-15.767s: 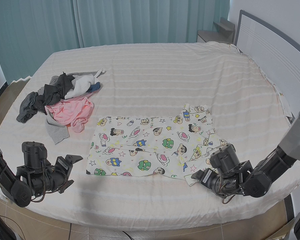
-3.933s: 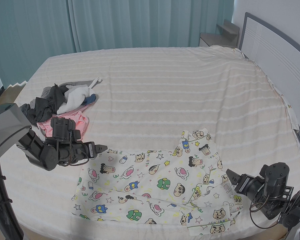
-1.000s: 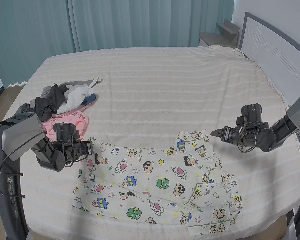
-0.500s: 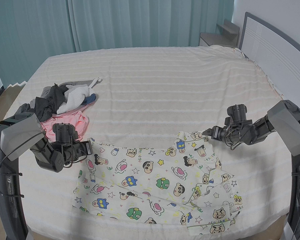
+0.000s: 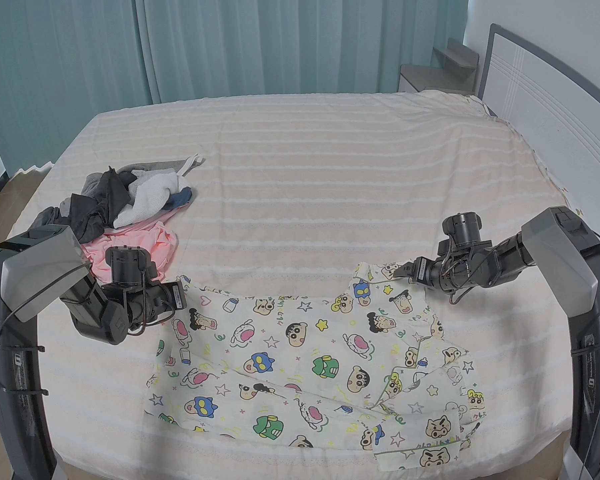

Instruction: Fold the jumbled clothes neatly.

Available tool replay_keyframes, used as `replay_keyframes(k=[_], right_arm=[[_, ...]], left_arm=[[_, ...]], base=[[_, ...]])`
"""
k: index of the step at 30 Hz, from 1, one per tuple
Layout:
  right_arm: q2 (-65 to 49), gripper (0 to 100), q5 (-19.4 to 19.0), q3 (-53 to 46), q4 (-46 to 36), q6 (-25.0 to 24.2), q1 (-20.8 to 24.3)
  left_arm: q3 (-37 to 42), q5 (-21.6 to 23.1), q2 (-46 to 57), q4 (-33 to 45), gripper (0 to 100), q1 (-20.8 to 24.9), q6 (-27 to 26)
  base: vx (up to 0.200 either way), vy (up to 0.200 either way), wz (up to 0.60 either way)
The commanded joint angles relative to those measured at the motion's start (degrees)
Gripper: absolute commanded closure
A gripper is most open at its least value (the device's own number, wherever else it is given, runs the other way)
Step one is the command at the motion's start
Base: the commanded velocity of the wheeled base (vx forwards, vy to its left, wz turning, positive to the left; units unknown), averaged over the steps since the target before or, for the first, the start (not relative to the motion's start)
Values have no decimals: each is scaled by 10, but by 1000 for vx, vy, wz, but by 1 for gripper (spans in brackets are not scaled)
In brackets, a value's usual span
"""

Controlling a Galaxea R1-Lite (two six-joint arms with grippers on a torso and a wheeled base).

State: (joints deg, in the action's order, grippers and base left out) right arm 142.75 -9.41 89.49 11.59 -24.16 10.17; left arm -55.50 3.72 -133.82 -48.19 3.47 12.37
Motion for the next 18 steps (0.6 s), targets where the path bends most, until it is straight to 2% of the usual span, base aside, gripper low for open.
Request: replay_keyframes(k=[1,18], right_arm=[[3,0,-8,7,-2,-2,2],[-4,0,-26,6,-6,-7,14]], left_arm=[[0,1,1,-1,100,-2,0],[1,1,-2,-1,100,-2,0]], base=[[0,0,0],[0,0,0]])
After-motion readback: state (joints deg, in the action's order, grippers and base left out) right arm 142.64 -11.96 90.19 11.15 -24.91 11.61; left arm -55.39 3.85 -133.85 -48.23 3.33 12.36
